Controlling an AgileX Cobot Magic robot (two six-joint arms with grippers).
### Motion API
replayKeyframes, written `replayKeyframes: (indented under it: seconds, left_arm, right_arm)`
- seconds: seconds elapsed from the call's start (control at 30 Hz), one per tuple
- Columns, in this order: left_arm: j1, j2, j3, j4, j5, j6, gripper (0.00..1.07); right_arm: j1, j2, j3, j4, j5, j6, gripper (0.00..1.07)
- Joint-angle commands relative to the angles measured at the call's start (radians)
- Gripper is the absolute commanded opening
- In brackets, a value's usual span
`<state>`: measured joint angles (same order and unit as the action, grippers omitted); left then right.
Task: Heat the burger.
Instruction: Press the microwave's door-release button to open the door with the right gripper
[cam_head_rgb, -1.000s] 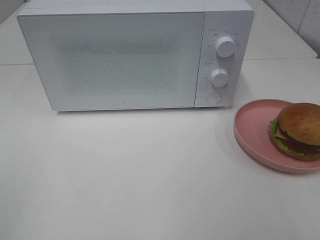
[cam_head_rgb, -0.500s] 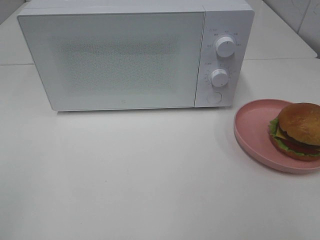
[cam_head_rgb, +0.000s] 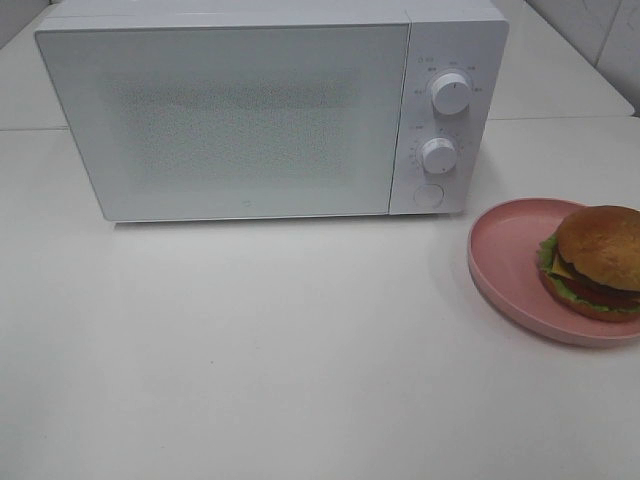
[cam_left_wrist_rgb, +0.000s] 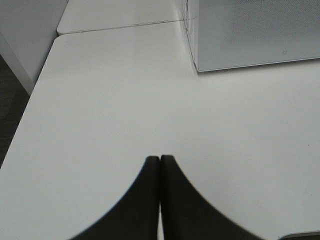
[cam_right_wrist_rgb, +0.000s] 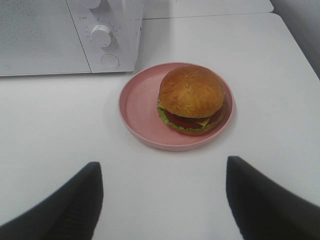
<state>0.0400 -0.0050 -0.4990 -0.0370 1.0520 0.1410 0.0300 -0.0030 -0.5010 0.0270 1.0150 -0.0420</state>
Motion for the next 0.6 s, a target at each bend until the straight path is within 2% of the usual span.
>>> replayKeyframes:
  seconds: [0.03, 0.6]
  left_arm:
    - [-0.001, -0.025, 0.002, -0.008, -0.012, 0.002, 0.00]
    - [-0.001, -0.025, 0.002, -0.008, -0.012, 0.002, 0.00]
  right_arm:
    - [-0.007, -0.028, 0.002, 0.006, -0.014, -0.012, 0.66]
    - [-0.007, -0.028, 0.002, 0.006, -0.014, -0.012, 0.66]
